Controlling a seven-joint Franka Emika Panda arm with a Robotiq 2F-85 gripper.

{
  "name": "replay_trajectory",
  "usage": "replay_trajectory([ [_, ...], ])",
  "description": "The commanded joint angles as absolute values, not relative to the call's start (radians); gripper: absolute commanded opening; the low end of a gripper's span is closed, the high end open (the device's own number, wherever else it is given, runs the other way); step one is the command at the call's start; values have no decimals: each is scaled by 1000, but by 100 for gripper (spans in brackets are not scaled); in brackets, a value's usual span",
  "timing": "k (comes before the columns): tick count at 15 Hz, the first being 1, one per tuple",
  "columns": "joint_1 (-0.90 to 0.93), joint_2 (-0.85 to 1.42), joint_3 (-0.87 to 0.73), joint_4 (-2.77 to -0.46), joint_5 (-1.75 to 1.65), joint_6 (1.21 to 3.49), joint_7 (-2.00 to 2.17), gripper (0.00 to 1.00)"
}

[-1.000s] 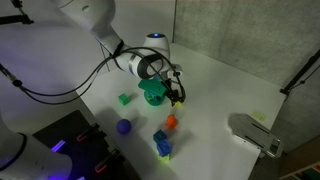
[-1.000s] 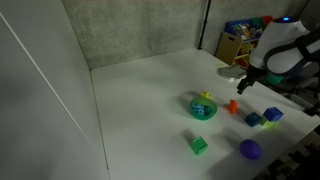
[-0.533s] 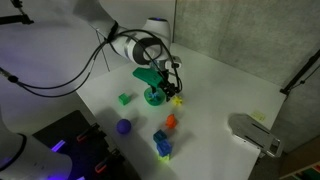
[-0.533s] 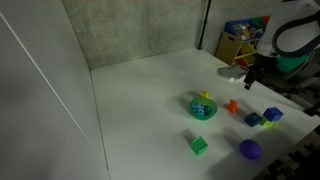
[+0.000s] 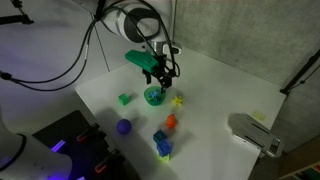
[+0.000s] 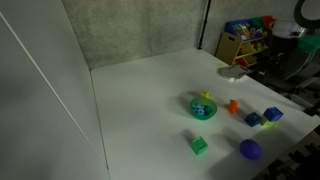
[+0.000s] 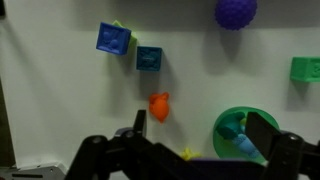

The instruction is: Remove the orange object from the bowl

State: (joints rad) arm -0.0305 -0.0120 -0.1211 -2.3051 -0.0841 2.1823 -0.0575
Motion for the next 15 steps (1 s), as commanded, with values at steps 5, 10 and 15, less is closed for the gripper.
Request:
replay_trajectory([
  [5, -39, -173, -95, -2216, 3, 1957, -60, 100],
  [10, -34, -230, -78, -2155, 17, 1896, -55, 100],
  [15, -34, -249, -71, -2141, 18, 1890, -58, 100],
])
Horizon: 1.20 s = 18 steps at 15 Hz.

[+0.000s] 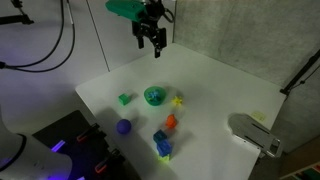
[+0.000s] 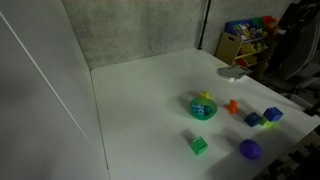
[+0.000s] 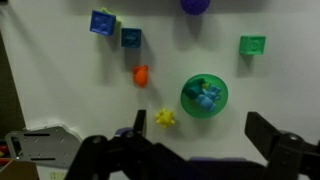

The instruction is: Remove the orange object from the bowl

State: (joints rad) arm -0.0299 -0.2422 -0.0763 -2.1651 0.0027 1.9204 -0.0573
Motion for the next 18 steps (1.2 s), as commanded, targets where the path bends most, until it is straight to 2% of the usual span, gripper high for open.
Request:
replay_trajectory([
  [1, -34, -251, -71, -2141, 17, 1891, -58, 100],
  [18, -36, -246, -69, -2161, 4, 1918, -59, 100],
])
